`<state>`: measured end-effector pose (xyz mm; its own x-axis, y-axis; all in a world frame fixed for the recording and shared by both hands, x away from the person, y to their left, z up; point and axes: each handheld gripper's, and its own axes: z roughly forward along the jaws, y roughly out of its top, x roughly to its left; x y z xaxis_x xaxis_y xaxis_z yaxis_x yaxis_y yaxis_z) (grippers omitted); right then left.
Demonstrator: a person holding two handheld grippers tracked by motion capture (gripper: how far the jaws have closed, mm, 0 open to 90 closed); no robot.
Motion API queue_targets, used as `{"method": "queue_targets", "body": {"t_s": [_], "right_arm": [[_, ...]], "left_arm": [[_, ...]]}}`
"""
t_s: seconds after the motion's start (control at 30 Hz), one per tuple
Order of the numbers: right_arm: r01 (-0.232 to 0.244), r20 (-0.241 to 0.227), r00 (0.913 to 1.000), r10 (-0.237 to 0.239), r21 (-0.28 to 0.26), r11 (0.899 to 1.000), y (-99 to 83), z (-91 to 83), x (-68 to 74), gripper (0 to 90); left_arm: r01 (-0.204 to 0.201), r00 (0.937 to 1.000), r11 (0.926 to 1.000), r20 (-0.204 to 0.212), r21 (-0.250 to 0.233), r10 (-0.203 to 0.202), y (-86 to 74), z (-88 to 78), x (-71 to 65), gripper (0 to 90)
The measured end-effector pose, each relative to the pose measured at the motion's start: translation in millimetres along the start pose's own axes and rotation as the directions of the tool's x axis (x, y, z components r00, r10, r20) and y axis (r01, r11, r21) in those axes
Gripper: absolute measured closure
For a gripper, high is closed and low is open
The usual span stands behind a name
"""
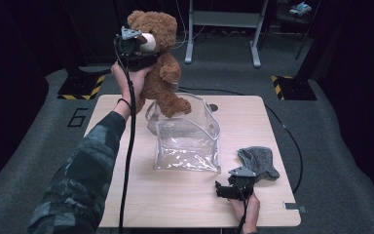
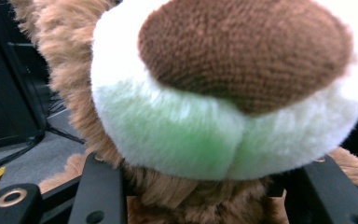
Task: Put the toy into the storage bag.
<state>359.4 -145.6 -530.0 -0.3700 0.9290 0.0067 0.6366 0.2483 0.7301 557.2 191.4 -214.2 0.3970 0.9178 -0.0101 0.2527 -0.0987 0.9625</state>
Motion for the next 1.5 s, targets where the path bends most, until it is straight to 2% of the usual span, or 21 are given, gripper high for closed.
{"method": "queue_targets", "body": {"t_s": [0.37,0.67,0.8,0.97,1.2,1.5], "right_arm": [[-0.008,0.006,1.0,0.008,-0.003,1.0,0.1,0.3,0.6,6.4],[-0.011,0.007,0.9999,0.011,-0.002,1.0,0.0,0.1,0.9,6.5],[-0.01,0.006,0.9999,0.01,-0.002,1.0,0.0,0.1,0.8,6.5],[-0.004,-0.001,1.0,0.004,0.0,1.0,-0.3,-0.4,0.6,6.6],[-0.006,-0.001,1.0,0.006,0.0,1.0,-0.3,-0.5,0.8,6.6],[-0.006,0.0,1.0,0.006,0.0,1.0,-0.4,-0.5,0.9,6.6]], "left_arm": [[0.033,0.9991,0.9994,0.029,-0.015,-0.032,-2.5,21.8,-23.8,48.8],[0.032,0.9984,0.9994,0.048,-0.01,-0.032,-8.0,35.4,-38.7,48.7],[0.063,0.9957,0.9977,0.07,-0.023,-0.061,-13.3,40.6,-44.0,48.5],[0.062,0.9939,0.9979,0.093,-0.017,-0.06,-21.2,45.2,-46.1,48.4],[0.104,0.9891,0.9945,0.106,-0.012,-0.102,-37.5,45.9,-43.8,47.9],[0.11,0.9866,0.9939,0.12,0.011,-0.11,-58.9,46.0,-44.7,47.1]]}}
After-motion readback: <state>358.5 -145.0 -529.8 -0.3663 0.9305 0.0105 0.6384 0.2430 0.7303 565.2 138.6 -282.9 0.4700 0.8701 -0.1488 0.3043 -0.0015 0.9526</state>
